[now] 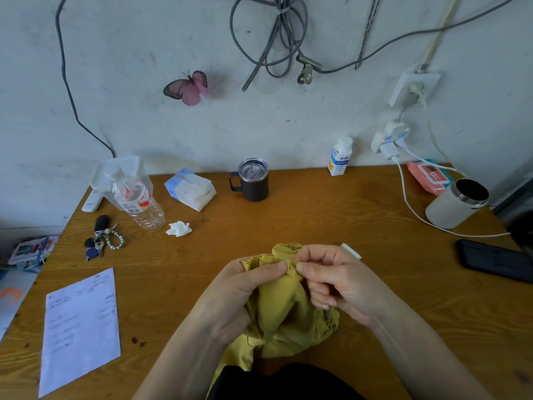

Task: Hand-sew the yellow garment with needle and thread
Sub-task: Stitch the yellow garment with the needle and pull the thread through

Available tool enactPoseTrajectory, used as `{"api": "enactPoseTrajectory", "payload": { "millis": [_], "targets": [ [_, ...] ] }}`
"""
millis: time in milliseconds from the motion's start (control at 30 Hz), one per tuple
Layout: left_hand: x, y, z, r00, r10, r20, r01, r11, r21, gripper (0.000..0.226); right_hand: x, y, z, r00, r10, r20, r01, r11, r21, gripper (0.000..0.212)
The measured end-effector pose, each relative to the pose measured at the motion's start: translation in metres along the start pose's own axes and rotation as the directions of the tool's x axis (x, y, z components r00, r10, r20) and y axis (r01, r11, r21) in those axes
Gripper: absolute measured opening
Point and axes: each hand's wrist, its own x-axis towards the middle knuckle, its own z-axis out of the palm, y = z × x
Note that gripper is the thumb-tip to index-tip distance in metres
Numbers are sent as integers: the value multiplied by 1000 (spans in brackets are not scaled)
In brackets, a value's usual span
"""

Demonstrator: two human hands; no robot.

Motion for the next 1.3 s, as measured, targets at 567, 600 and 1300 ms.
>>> {"api": "enactPoseTrajectory", "payload": {
  "millis": [567, 600, 1300],
  "targets": [
    [3, -10, 0, 993, 75, -93, -72, 997, 40, 24, 4, 11, 3, 901, -408, -148, 239, 752, -615, 19],
    [4, -10, 0, 991, 81, -105, -75, 996, 52, 22, 4, 11, 4, 860, -493, -134, 275, 668, -692, 19],
    [14, -15, 5, 936, 229, -267, -117, 919, 377, 35, 21, 36, 25, 437, -899, 17, 383, 169, -908, 21]
  ]
}}
